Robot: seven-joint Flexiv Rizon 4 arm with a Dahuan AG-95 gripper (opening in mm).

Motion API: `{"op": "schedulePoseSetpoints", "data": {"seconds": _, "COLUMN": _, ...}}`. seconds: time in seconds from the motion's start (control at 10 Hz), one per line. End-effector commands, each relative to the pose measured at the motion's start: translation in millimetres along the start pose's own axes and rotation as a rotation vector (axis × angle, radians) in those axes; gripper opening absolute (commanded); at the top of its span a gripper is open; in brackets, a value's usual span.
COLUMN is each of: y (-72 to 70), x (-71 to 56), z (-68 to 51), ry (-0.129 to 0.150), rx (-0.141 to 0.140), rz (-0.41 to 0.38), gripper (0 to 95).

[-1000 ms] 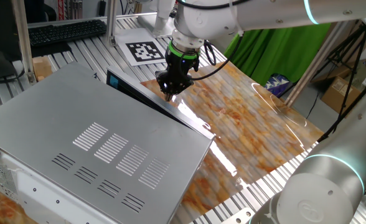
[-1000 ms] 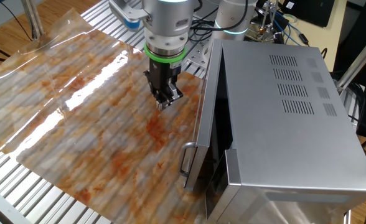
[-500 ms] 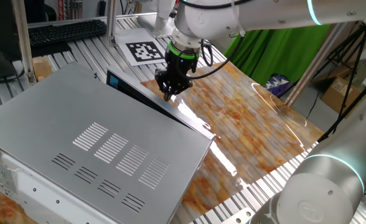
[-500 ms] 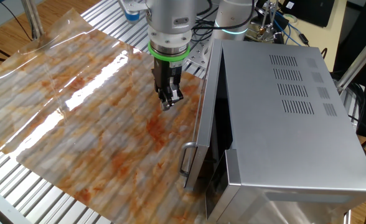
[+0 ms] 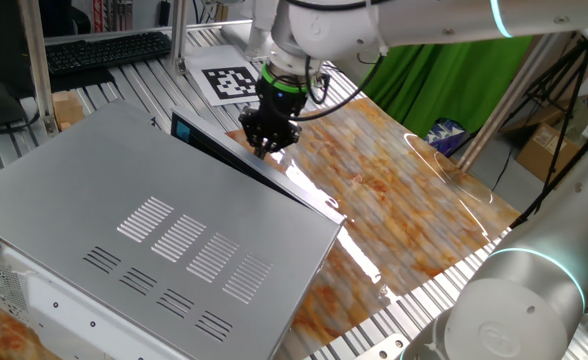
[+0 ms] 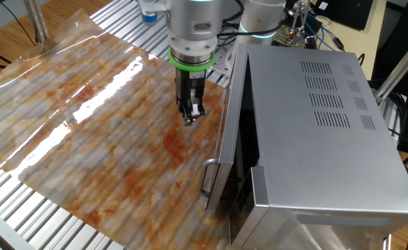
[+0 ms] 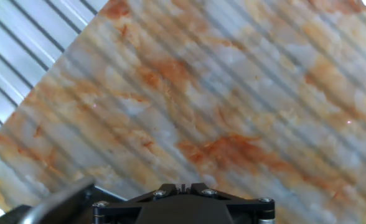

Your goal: Close the microwave door

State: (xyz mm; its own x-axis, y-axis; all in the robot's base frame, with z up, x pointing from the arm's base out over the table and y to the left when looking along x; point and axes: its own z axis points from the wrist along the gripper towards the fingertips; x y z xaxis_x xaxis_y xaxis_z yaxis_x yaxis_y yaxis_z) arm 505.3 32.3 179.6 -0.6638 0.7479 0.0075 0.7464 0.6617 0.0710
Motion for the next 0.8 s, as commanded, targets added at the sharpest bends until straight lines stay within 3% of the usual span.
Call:
{"op": "schedulePoseSetpoints", "data": {"seconds": 0.1, "y": 10.2, "x": 3.7, "z": -1.3, "ry": 0.0, "rx": 0.001, "rz": 0.062, "gripper": 0.0}}
{"op": "schedulePoseSetpoints", "data": {"seconds": 0.8, "y": 24.3, "x": 19.3, "z": -2.1, "ry": -0.002, "rx": 0.003, "rz": 0.141, "gripper": 0.0}}
